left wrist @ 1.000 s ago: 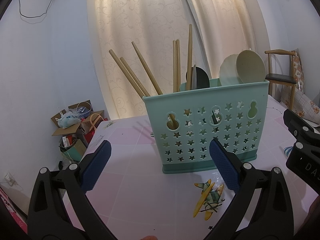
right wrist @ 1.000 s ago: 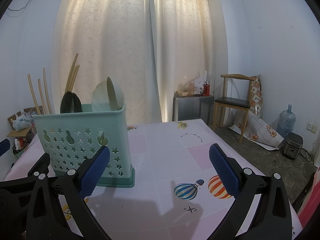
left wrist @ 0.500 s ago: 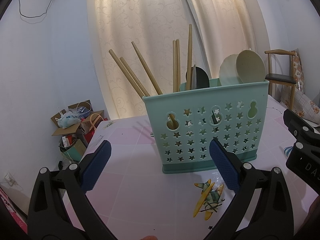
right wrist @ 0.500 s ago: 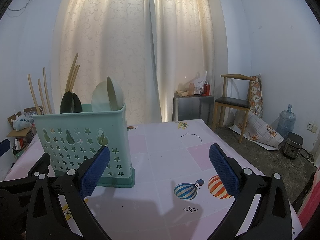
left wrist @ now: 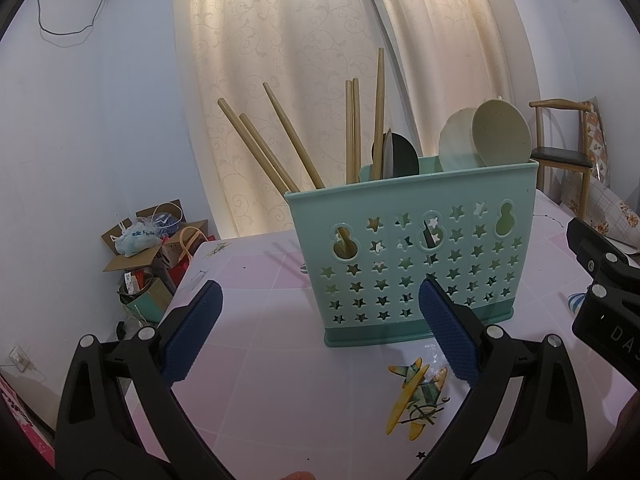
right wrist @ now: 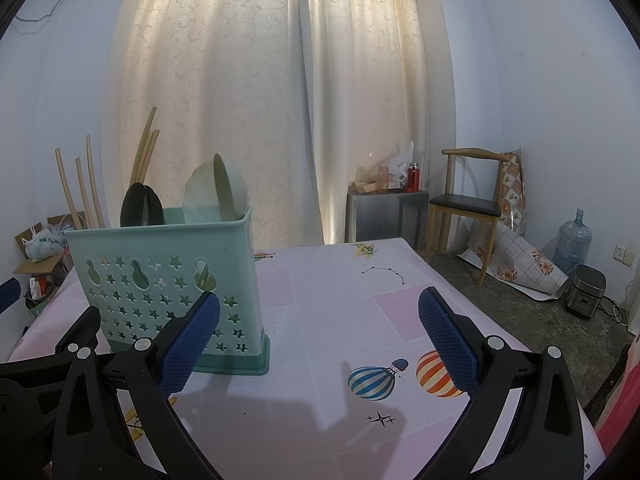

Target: Organize utensils

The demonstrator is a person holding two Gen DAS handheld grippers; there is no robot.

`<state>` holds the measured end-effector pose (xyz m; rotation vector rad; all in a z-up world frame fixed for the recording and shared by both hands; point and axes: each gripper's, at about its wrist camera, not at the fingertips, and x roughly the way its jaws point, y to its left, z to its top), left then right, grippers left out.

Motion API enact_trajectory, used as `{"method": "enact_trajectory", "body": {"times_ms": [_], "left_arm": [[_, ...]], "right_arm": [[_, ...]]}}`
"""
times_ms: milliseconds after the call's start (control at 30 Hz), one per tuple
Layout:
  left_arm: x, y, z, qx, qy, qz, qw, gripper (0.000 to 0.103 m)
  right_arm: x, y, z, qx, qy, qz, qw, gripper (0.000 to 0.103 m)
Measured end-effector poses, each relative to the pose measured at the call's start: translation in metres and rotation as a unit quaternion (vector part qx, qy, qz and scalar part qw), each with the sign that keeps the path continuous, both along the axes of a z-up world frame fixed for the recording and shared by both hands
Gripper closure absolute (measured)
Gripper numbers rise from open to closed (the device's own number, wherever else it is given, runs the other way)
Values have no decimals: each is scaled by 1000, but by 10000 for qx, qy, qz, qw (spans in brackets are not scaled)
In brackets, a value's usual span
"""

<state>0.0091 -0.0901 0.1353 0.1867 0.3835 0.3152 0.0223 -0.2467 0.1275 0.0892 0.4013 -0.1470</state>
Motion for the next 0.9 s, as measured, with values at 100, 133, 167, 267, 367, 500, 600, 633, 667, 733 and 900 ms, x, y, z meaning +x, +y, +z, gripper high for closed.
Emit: {"method": "enact_trajectory", "body": {"times_ms": [100,133,167,267,367,500,600,633,667,733,900], "left_arm": [[0,1,0,-2,-2,0,10000,8],[0,1,0,-1,0,-1,10000,8],[0,1,0,-2,3,-2,10000,8],[0,0,0,2,0,4,10000,8],[0,0,0,7,5,-5,10000,8],[0,0,0,2,5,-5,10000,8],[1,0,-1,-7,7,-12,10000,8],[1,-1,-2,-8,9,-14,10000,8],[1,-1,-2,-5,10,-14,10000,8],[1,-1,-2,1,10,-9,10000,8],[1,-5,-5,88,60,34,9999,8]], "right_arm": [[0,-1,0,1,2,0,10000,6],[0,-1,0,1,3,0,10000,6],[-1,-1,0,0,4,1,10000,6],[-1,-1,0,1,0,0,10000,6],[0,0,0,0,3,0,10000,6],[0,0,0,0,2,0,10000,6],[0,0,0,0,1,0,10000,6],[0,0,0,0,2,1,10000,6],[0,-1,0,0,4,1,10000,6],[0,0,0,1,3,0,10000,6],[-1,-1,0,1,1,-1,10000,6]]}}
